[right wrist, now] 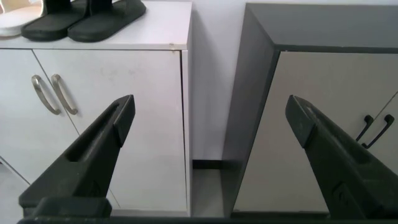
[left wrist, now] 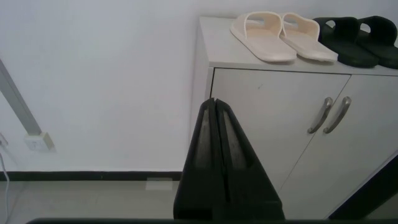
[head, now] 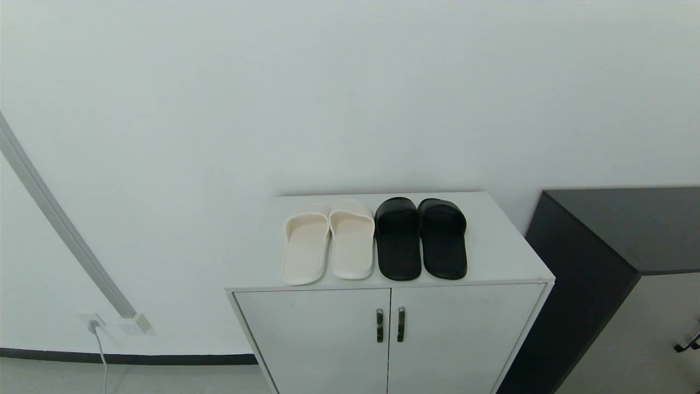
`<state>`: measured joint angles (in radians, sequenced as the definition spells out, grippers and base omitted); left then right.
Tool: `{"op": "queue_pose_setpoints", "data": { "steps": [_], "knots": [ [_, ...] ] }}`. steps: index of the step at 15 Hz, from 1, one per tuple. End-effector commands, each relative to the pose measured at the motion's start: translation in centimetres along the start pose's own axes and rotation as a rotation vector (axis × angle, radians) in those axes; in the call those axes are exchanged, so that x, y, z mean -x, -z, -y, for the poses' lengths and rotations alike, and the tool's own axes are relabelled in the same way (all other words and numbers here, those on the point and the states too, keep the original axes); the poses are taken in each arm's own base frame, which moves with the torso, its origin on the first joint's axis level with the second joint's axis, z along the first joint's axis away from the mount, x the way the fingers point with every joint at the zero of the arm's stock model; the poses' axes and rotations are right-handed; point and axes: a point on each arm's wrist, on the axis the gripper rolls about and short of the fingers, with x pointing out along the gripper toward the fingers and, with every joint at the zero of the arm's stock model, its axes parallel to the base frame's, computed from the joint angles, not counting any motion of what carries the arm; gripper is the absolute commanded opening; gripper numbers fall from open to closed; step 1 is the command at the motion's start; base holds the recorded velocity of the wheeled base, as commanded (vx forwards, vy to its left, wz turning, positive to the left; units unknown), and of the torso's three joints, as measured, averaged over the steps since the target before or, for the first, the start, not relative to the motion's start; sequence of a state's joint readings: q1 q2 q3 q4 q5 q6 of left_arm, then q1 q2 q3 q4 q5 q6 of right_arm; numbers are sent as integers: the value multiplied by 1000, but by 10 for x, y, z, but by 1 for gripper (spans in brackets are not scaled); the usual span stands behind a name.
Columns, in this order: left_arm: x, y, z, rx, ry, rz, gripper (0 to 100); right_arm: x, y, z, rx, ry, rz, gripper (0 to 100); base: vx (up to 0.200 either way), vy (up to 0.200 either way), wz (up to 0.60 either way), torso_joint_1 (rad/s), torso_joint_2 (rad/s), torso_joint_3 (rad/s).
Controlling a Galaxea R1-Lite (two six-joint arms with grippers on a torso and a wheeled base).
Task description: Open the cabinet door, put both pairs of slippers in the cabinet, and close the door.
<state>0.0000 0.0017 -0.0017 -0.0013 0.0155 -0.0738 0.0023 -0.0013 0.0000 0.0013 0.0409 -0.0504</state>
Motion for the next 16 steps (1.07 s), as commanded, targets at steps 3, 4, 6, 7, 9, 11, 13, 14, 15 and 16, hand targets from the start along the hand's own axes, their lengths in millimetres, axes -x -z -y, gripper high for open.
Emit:
{"op": "queue_pose_setpoints", "data": {
  "steps": [3, 4, 6, 7, 9, 11, 13, 14, 15, 16],
  "knots": [
    [0, 0, 0, 1, -3, 0, 0, 0, -3, 0, -5, 9, 20, 100, 0, 0, 0, 0, 0, 0],
    [0, 0, 0, 1, -1, 0, 0, 14, -82, 5, -101, -8, 149, 100, 0, 0, 0, 0, 0, 0],
    [0, 0, 0, 1, -1, 0, 0, -1, -89, 5, -78, -37, -3, 100, 0, 0, 0, 0, 0, 0],
    [0, 0, 0, 1, -1, 0, 0, -15, -82, 4, -73, -84, -97, 100, 0, 0, 0, 0, 0, 0],
    [0, 0, 0, 1, -1, 0, 0, -42, -75, 3, -86, -145, -235, 100, 0, 0, 0, 0, 0, 0],
    [0, 0, 0, 0, 2, 0, 0, -64, -82, 1, -86, -190, -234, 100, 0, 0, 0, 0, 0, 0],
    [0, 0, 0, 0, 2, 0, 0, -113, -94, -3, -90, -203, -243, 100, 0, 0, 0, 0, 0, 0],
    [0, 0, 0, 0, 2, 0, 0, -123, -96, -5, -89, -215, -237, 100, 0, 0, 0, 0, 0, 0],
    [0, 0, 0, 0, 2, 0, 0, -144, -100, -13, -80, -237, -231, 100, 0, 0, 0, 0, 0, 0],
    [0, 0, 0, 0, 2, 0, 0, -157, -105, -20, -85, -227, -232, 100, 0, 0, 0, 0, 0, 0]
  ]
}}
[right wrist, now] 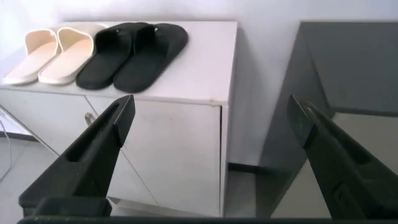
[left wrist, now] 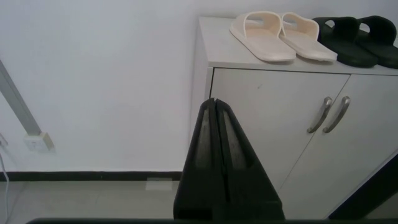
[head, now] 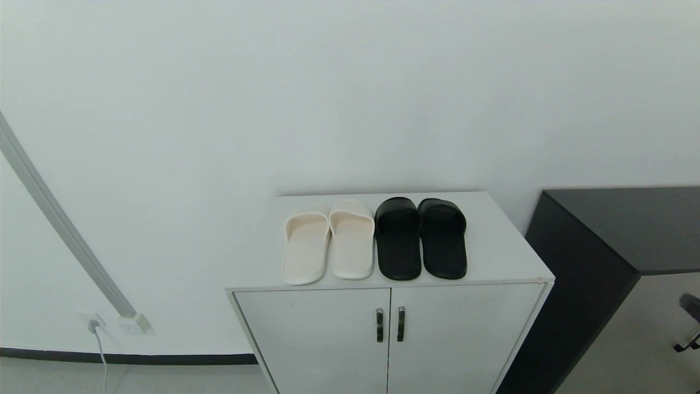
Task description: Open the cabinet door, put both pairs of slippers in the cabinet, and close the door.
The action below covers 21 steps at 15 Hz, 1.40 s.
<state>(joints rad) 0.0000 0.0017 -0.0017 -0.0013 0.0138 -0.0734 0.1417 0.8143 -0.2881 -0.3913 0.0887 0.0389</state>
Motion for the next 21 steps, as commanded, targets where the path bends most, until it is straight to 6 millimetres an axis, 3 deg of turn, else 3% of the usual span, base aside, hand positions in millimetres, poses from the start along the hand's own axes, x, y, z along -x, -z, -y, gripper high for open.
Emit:
{"op": "queue_pose_setpoints", "data": {
  "steps": [1, 4, 10, 12, 15, 16, 18, 21],
  "knots": [
    [0, 0, 0, 0, -1, 0, 0, -59, -9, -13, -18, -44, -99, 100, 0, 0, 0, 0, 0, 0],
    [0, 0, 0, -1, 0, 0, 0, -91, -37, -50, -64, -41, -68, 100, 0, 0, 0, 0, 0, 0],
    [0, 0, 0, -3, 0, 0, 0, -168, -59, -115, -107, 17, -51, 100, 0, 0, 0, 0, 0, 0],
    [0, 0, 0, -1, 0, 0, 0, -192, -57, -132, -96, 56, -53, 100, 0, 0, 0, 0, 0, 0],
    [0, 0, 0, -3, 0, 0, 0, -206, -51, -148, -84, 68, -60, 100, 0, 0, 0, 0, 0, 0],
    [0, 0, 0, -3, 0, 0, 0, -222, -42, -160, -72, 127, -62, 100, 0, 0, 0, 0, 0, 0],
    [0, 0, 0, -3, 0, 0, 0, -233, -23, -175, -68, 130, -99, 100, 0, 0, 0, 0, 0, 0],
    [0, 0, 0, -1, 0, 0, 0, -254, -3, -184, -51, 165, -118, 100, 0, 0, 0, 0, 0, 0]
  ]
}}
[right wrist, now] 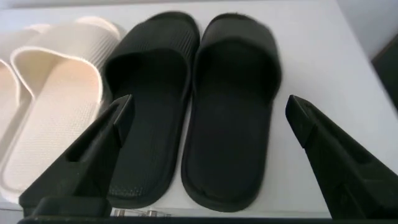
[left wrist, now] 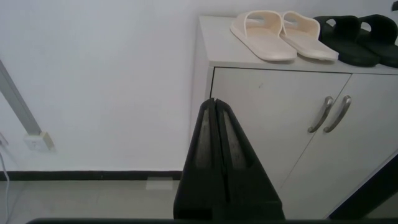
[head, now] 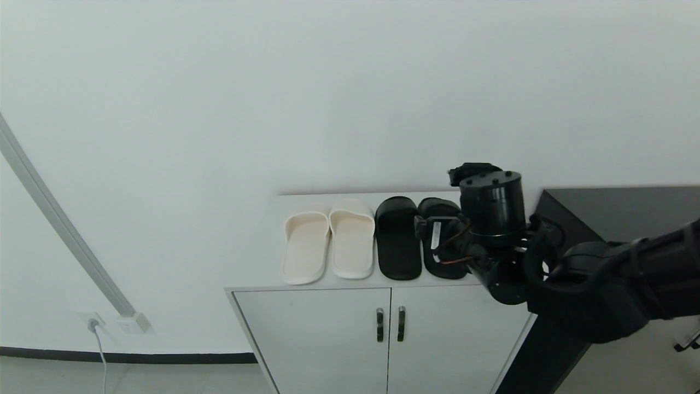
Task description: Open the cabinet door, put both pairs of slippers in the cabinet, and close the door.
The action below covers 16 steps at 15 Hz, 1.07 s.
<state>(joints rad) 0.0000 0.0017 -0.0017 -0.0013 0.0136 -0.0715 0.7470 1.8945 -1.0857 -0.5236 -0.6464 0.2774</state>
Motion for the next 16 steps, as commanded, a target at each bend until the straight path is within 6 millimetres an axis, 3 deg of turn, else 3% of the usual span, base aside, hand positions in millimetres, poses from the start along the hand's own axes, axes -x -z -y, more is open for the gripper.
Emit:
{"op": "queue_pose_setpoints", "data": {
  "steps": [1, 9, 16],
  "knots": [
    [0, 0, 0, -1, 0, 0, 0, -26, 25, -15, 28, 15, -32, 100, 0, 0, 0, 0, 0, 0],
    [0, 0, 0, -1, 1, 0, 0, -87, 33, -23, -1, 71, 4, 100, 0, 0, 0, 0, 0, 0],
    [0, 0, 0, 1, 0, 0, 0, -121, 35, -21, 30, 102, 30, 100, 0, 0, 0, 0, 0, 0]
  ]
}}
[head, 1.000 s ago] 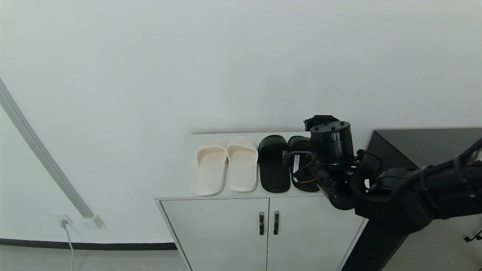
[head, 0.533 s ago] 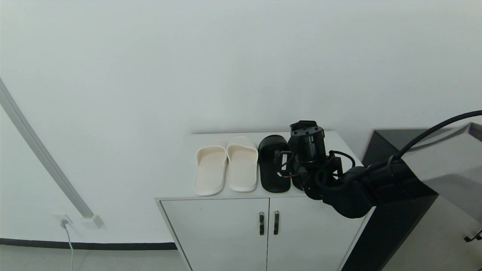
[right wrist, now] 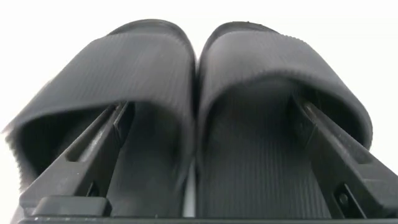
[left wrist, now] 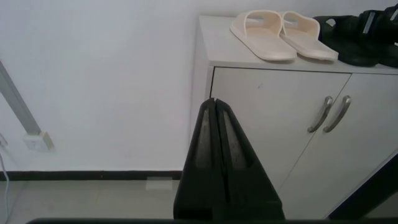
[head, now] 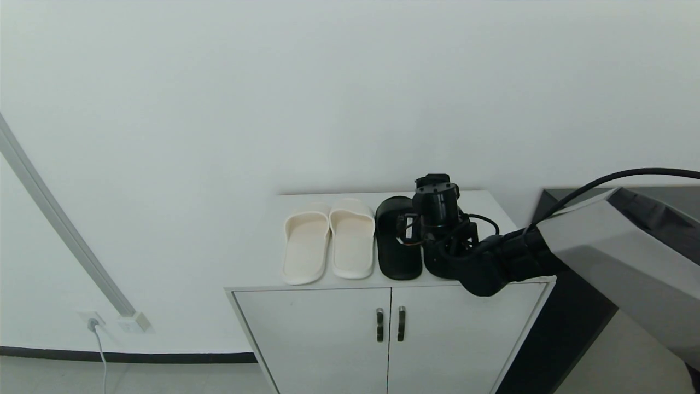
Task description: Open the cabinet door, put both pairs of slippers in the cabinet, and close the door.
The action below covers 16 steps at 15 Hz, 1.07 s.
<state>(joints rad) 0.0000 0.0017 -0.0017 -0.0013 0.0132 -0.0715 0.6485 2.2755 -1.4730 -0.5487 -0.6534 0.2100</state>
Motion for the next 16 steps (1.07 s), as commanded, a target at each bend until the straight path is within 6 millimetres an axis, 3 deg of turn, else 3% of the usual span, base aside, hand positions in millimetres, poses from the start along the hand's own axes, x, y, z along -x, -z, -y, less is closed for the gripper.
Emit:
{"op": "queue_pose_setpoints", "data": {
  "steps": [1, 3, 4, 10, 16],
  "knots": [
    [0, 0, 0, 1, 1, 0, 0, -10, 7, -2, 2, 6, -3, 100, 0, 0, 0, 0, 0, 0],
    [0, 0, 0, 1, 2, 0, 0, -18, 8, -4, 1, 10, 7, 100, 0, 0, 0, 0, 0, 0],
    [0, 0, 0, 1, -1, 0, 0, -20, 9, -4, 0, 12, 8, 0, 0, 0, 0, 0, 0, 0],
    [0, 0, 0, 1, 1, 0, 0, -19, 5, -3, -2, 16, 15, 0, 0, 0, 0, 0, 0, 0],
    [0, 0, 0, -1, -2, 0, 0, 18, -21, 7, 25, -9, 29, 0, 0, 0, 0, 0, 0, 0]
  ]
}}
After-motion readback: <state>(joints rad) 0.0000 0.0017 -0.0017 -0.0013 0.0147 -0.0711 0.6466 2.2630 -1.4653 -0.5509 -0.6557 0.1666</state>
